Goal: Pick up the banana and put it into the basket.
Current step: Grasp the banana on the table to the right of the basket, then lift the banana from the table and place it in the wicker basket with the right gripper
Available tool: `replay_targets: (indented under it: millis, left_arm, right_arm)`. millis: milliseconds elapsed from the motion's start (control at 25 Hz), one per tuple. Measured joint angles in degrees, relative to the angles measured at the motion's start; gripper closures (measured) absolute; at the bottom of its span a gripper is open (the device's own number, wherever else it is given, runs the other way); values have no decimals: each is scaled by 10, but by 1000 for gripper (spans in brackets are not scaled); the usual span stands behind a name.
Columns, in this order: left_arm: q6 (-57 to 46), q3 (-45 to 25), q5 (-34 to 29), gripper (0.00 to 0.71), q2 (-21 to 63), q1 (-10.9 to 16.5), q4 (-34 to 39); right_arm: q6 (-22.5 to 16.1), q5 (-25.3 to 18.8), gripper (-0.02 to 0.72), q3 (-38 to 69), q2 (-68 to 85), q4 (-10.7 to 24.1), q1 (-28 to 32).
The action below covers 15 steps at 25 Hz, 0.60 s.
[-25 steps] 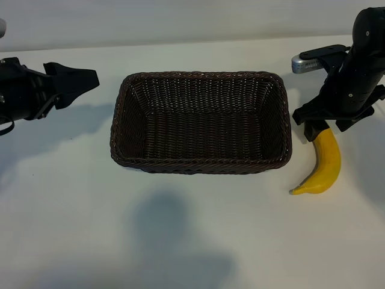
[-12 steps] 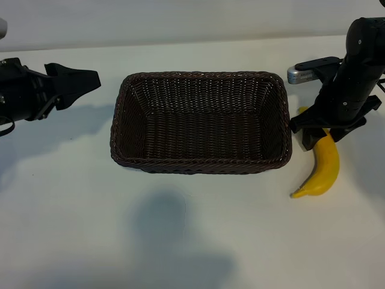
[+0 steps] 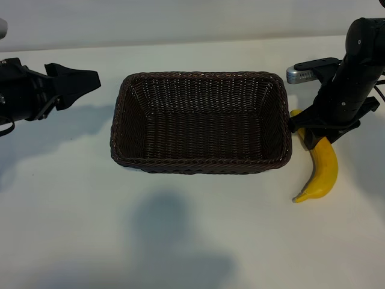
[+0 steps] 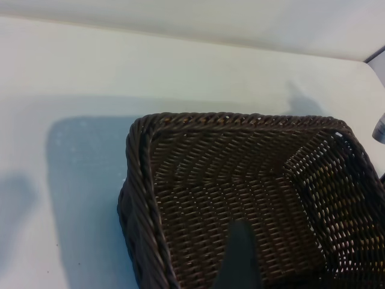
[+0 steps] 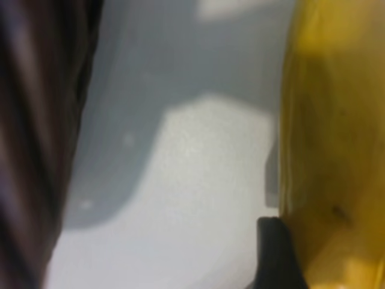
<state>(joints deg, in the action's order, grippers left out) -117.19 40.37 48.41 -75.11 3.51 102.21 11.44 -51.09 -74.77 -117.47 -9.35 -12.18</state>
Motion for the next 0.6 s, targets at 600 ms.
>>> replay_targets:
  millis: [600]
  left_arm:
    - [0,0,0,100,0,0,0]
  right_arm:
    - [-48,-46,277,-80,36,41,27]
